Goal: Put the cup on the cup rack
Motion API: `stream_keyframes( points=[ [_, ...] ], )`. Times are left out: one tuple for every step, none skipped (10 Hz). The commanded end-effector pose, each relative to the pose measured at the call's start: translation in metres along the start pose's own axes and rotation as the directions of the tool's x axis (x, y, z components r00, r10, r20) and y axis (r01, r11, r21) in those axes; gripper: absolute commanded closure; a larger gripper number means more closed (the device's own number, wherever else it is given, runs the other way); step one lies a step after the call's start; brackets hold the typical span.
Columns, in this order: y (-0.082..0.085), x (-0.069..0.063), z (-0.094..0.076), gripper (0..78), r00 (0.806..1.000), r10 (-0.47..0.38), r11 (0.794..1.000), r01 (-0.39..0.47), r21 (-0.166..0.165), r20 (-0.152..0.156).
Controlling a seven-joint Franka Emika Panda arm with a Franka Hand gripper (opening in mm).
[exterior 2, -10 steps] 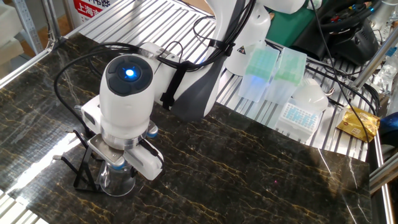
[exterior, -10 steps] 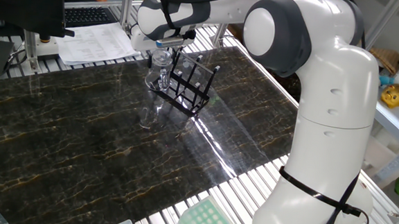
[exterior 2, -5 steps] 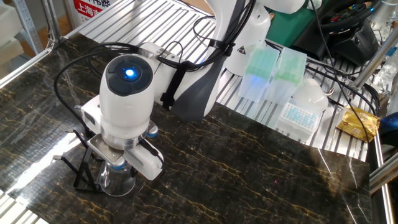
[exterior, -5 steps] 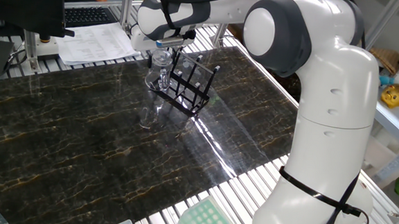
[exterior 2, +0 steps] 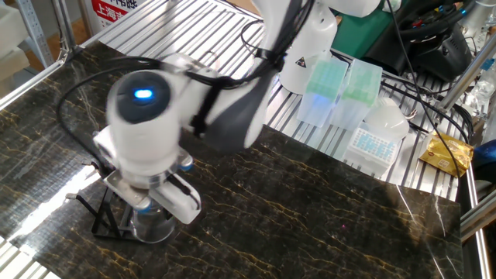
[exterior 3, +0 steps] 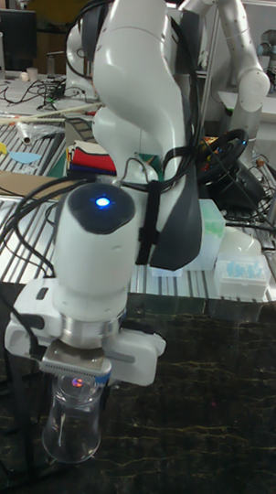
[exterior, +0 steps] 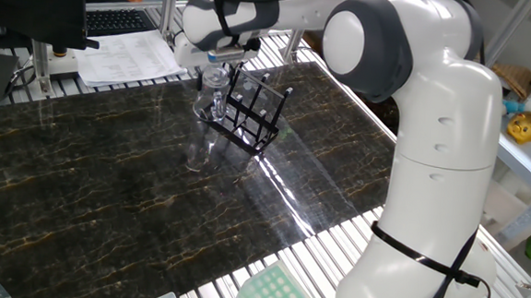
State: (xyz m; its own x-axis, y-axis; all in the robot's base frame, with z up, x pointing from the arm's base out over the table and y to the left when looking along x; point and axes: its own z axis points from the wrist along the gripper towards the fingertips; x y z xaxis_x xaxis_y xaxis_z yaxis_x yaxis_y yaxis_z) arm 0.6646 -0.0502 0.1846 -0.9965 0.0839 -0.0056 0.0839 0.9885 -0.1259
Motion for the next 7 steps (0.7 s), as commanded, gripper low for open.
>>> stream_keyframes(
  points=[
    [-0.0005,-0.0011,-0.002,76.4,0.996,0.031,0.996,-0.038,-0.077,-0.084],
    [-0.0005,-0.0011,-0.002,76.4,0.996,0.034,0.997,-0.04,-0.073,-0.079],
    [-0.0005,-0.0011,-0.002,76.4,0.997,0.045,0.997,-0.05,-0.063,-0.066],
    [-0.0005,-0.0011,-0.002,76.4,0.997,0.071,0.997,-0.072,-0.032,-0.032],
    [-0.0005,-0.0011,-0.002,76.4,0.997,0.074,0.997,-0.074,0.023,0.003],
    [-0.0005,-0.0011,-0.002,76.4,0.997,0.076,0.997,-0.077,0.028,0.009],
    [-0.0005,-0.0011,-0.002,76.4,0.997,0.078,0.997,-0.078,0.026,0.01]
  ],
)
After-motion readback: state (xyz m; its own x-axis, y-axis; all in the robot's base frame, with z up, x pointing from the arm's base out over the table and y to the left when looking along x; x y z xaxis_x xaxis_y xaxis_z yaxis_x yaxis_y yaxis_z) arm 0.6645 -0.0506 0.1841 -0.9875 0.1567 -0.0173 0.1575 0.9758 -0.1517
